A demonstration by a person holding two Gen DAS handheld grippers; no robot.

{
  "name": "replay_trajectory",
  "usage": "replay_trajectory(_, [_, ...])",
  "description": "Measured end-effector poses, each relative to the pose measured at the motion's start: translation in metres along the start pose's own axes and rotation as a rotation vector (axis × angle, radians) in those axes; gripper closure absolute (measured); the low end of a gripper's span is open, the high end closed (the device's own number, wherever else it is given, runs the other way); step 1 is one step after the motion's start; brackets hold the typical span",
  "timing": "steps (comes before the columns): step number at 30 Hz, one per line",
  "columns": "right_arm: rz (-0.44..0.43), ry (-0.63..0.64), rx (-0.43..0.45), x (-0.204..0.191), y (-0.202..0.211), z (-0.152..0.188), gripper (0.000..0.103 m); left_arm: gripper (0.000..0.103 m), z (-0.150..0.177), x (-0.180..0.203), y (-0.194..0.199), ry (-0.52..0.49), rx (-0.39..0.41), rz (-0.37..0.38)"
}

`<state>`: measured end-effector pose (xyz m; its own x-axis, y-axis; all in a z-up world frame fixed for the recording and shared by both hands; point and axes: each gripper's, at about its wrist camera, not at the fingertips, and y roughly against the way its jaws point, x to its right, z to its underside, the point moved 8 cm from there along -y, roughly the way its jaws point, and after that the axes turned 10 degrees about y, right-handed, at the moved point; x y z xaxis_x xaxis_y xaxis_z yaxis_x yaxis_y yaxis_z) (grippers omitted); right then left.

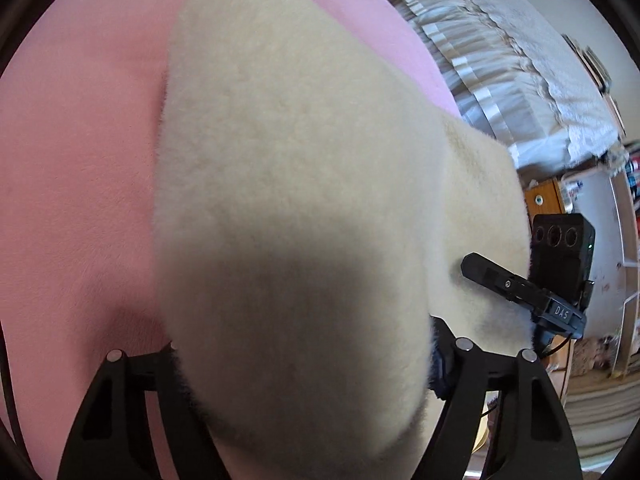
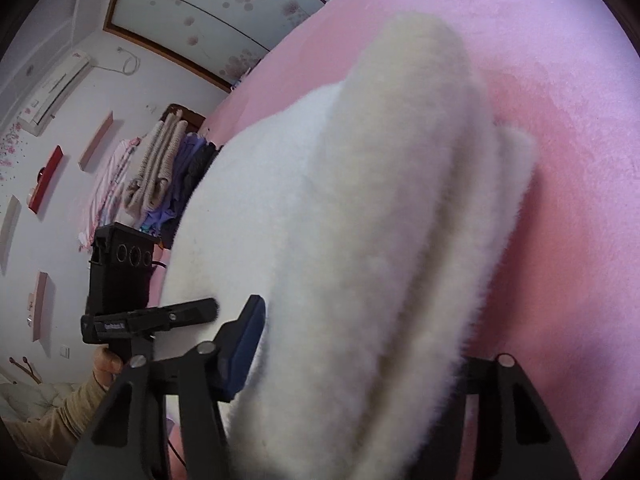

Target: Fold large clothes

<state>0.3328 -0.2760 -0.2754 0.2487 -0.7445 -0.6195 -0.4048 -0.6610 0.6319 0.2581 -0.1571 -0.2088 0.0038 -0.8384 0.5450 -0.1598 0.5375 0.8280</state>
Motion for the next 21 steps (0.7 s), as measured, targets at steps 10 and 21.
replay_trajectory(10, [-0.056, -0.003, -0.057, -0.123, 0.001, 0.106, 0.050, 0.030, 0.148, -0.049, 0.113, 0.033, -0.057, 0.021])
replay_trajectory(21, [-0.136, 0.163, -0.166, -0.293, -0.037, 0.138, 0.051, 0.030, 0.213, -0.127, 0.291, 0.098, 0.131, 0.002])
